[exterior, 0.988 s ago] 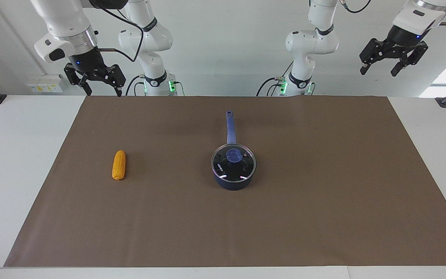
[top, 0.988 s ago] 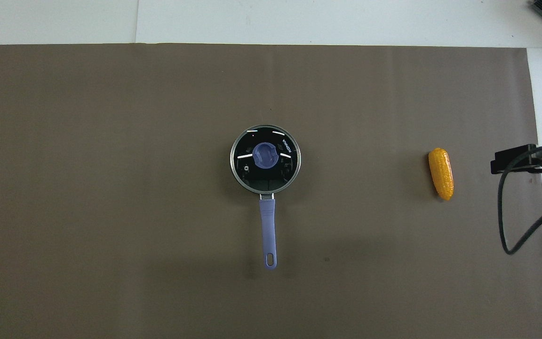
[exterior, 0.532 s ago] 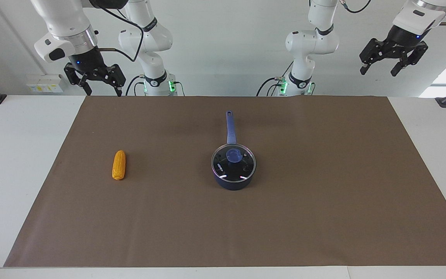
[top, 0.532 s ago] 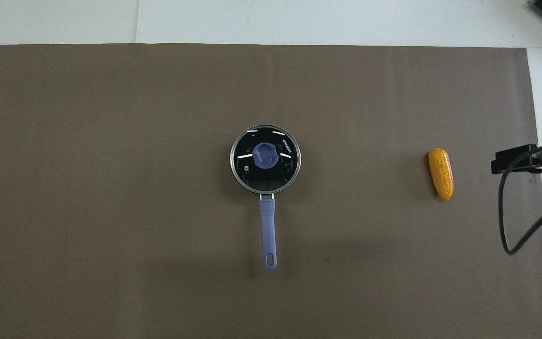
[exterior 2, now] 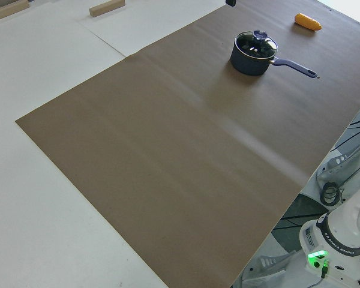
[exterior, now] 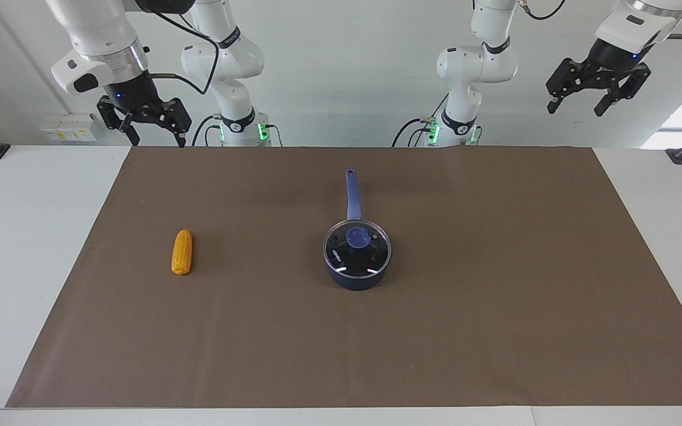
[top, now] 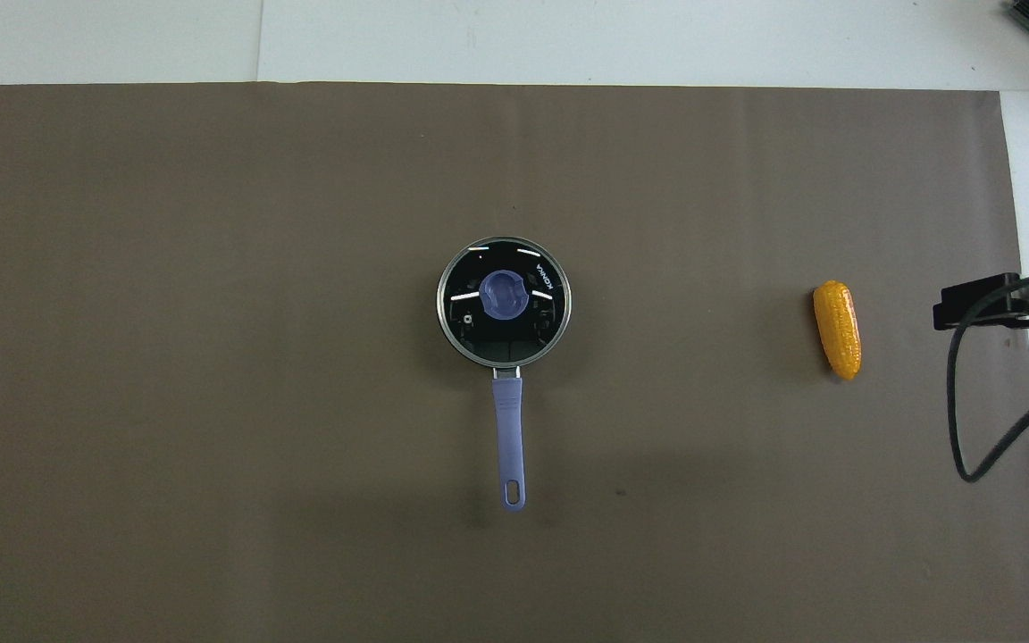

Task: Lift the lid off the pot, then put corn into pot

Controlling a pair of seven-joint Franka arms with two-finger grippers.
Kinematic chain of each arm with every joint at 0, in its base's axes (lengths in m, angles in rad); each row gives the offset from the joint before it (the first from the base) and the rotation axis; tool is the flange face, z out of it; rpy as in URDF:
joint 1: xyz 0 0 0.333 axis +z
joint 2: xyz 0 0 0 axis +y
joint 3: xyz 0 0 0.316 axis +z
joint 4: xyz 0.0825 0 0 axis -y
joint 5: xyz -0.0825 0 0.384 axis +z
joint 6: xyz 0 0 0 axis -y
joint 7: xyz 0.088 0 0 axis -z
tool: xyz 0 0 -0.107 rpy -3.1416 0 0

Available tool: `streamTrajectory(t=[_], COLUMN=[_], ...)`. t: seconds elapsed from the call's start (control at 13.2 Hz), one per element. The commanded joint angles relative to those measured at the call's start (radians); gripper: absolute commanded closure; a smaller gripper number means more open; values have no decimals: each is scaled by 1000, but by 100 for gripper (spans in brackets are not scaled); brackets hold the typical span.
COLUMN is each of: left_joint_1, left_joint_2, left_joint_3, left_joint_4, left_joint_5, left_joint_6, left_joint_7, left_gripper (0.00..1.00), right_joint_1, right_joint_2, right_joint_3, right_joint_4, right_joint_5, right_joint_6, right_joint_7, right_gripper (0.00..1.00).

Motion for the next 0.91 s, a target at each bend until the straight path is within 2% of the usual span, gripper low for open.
streamTrajectory(t=[0.0,0.23,0.46,0.84], left_joint_1=[-7,-10,-12,-14], left_joint_2=[-20,-20,-20,-22], left_joint_3=[4,4,-11,-28], left_joint_4=[-26,-26,-26,-27], left_joint_5=[-13,-13,-11,-10], left_joint_6=[6,47,43,33], left_joint_7=[3,0,-1,-4], left_gripper=[0,0,0,0], right_joint_1=[-5,-5,-14,-16], right_joint_2=[8,5,2,2], right_joint_3=[0,3,-22,-23], right_joint_4=[14,17,9,8], right_joint_5=[0,2,83,63], right_joint_6=[-14,-23,-20,-3], right_joint_7=[-6,0,-7,-3], right_gripper=[0,0,0,0])
